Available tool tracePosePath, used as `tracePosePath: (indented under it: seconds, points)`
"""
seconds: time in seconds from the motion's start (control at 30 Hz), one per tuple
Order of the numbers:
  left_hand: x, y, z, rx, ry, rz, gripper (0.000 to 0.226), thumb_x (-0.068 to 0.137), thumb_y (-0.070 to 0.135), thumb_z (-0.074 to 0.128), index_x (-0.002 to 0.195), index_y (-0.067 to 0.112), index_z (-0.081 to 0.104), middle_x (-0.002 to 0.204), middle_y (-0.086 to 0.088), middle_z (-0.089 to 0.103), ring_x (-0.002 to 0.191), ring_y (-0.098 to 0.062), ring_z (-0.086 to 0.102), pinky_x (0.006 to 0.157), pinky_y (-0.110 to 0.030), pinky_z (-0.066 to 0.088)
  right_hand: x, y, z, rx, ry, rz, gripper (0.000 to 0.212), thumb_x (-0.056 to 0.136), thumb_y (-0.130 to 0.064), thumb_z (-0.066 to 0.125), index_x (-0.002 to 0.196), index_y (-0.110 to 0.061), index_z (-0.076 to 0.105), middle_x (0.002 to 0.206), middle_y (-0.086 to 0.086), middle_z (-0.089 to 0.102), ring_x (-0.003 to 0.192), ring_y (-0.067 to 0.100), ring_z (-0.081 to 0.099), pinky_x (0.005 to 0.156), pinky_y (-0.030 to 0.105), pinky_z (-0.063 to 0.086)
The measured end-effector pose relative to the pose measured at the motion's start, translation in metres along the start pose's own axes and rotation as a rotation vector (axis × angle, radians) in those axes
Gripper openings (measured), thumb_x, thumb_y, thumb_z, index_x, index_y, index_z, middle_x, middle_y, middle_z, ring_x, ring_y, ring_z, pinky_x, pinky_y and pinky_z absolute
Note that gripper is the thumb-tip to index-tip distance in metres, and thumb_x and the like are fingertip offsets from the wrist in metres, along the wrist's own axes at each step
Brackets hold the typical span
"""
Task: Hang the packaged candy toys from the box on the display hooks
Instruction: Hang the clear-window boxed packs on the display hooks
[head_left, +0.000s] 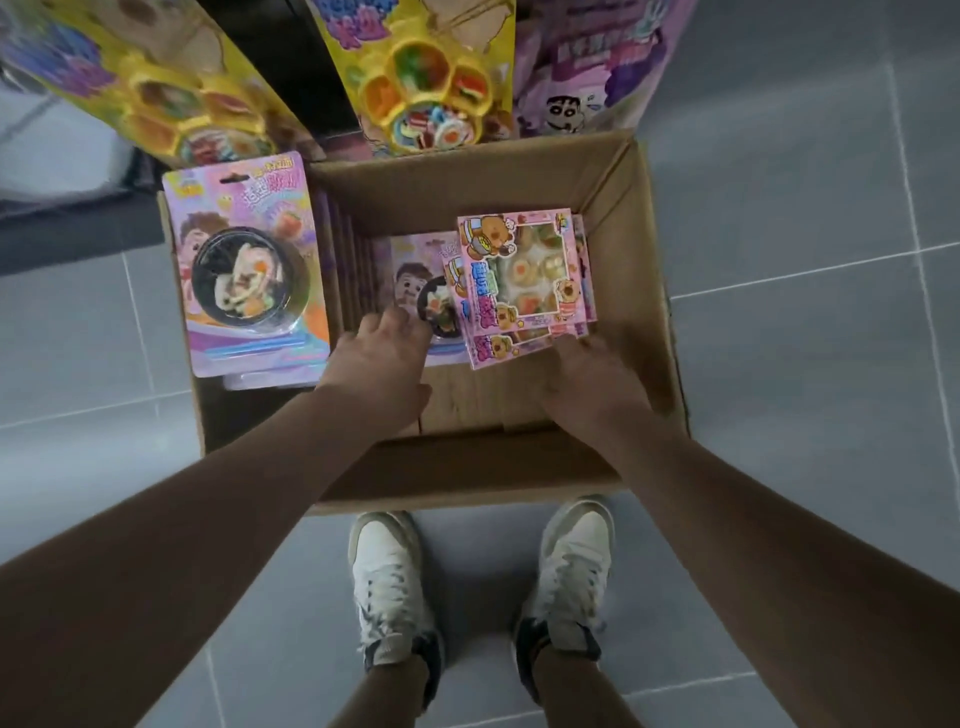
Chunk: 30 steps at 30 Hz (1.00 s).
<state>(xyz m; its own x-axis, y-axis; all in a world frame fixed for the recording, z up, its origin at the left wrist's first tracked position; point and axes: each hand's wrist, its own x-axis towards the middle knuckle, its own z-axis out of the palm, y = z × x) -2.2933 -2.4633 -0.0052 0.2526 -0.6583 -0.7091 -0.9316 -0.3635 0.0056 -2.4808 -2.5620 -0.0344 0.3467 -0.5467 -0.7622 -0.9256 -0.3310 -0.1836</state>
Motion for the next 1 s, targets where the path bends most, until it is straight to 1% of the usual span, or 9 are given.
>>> tracePosePath:
  seconds: [0.1,0.17,0.27,0.33,0.47,0.53,0.73,0.87,1.0]
  points:
    - [0.017,-0.003,0.006,0.002,0.008,-0.002,0.070,0.094,0.038,0.067,0.152,0.020,0.034,0.152,-0.010,0.036,0.137,-0.031,0.043,0.109,-0.046,0.044,0.029,-0.003,0.004,0.358,-0.013,0.112,0.053,0.098,-0.028,0.063,0.146,-0.020,0.044,0.147,0.008,0.048,0.129,0.029,0.051,0.097,0.035,0.045]
    - [0.028,-0.005,0.010,0.006,0.018,-0.002,0.069,0.094,0.039,0.067,0.152,0.020,0.034,0.153,-0.009,0.036,0.138,-0.030,0.042,0.110,-0.046,0.043,0.047,-0.007,0.006,0.657,-0.037,0.226,0.051,0.096,-0.039,0.066,0.140,-0.017,0.052,0.138,0.004,0.056,0.122,0.023,0.053,0.090,0.030,0.041]
    - [0.038,-0.007,0.014,0.008,0.023,0.004,0.070,0.095,0.038,0.067,0.153,0.021,0.033,0.153,-0.008,0.036,0.140,-0.029,0.041,0.111,-0.045,0.043,0.070,-0.013,0.015,0.937,-0.023,0.360,0.063,0.083,-0.056,0.072,0.134,-0.022,0.059,0.131,-0.002,0.062,0.124,0.025,0.057,0.104,0.040,0.046]
    - [0.046,-0.006,0.018,0.029,0.014,0.024,0.071,0.095,0.037,0.066,0.154,0.021,0.029,0.154,-0.009,0.034,0.141,-0.030,0.040,0.112,-0.046,0.042,0.089,-0.012,0.025,1.060,0.006,0.394,0.067,0.074,-0.060,0.074,0.130,-0.025,0.062,0.126,-0.004,0.067,0.120,0.023,0.062,0.104,0.044,0.050]
    - [0.058,-0.006,0.023,0.058,-0.009,0.049,0.070,0.096,0.036,0.066,0.154,0.020,0.029,0.155,-0.010,0.035,0.144,-0.030,0.037,0.114,-0.046,0.040,0.101,-0.018,0.024,1.495,-0.051,0.527,0.043,0.084,-0.031,0.081,0.122,-0.017,0.064,0.110,0.003,0.075,0.098,0.017,0.073,0.087,0.033,0.059]
    - [0.061,-0.005,0.023,0.052,-0.002,0.048,0.068,0.096,0.036,0.066,0.153,0.020,0.032,0.155,-0.011,0.035,0.144,-0.030,0.038,0.114,-0.046,0.041,0.104,-0.019,0.024,1.628,-0.085,0.540,0.036,0.088,-0.026,0.078,0.118,-0.013,0.064,0.101,0.004,0.075,0.089,0.014,0.072,0.085,0.031,0.060]
    - [0.063,-0.006,0.019,-0.026,-0.013,0.023,0.062,0.094,0.038,0.066,0.148,0.021,0.039,0.149,-0.009,0.041,0.138,-0.030,0.043,0.110,-0.047,0.046,0.100,-0.022,0.017,1.812,-0.083,0.600,0.022,0.099,-0.035,0.065,0.092,-0.014,0.061,0.078,0.001,0.061,0.071,0.009,0.058,0.080,0.029,0.059]
    - [0.067,-0.010,0.004,-0.137,-0.028,-0.053,0.058,0.098,0.034,0.061,0.150,0.019,0.040,0.148,-0.014,0.042,0.137,-0.035,0.043,0.110,-0.050,0.045,0.077,-0.015,0.024,1.893,-0.066,0.624,0.014,0.099,-0.028,0.066,0.107,-0.018,0.064,0.111,0.009,0.073,0.104,0.022,0.070,0.092,0.043,0.060]
    - [0.090,-0.016,-0.006,-0.278,-0.027,-0.099,0.053,0.098,0.022,0.055,0.150,0.018,0.043,0.147,-0.019,0.046,0.138,-0.041,0.043,0.114,-0.053,0.040,0.042,-0.005,0.044,1.713,-0.074,0.674,0.028,0.100,-0.043,0.059,0.122,-0.027,0.061,0.112,0.003,0.075,0.096,0.019,0.074,0.084,0.039,0.062]
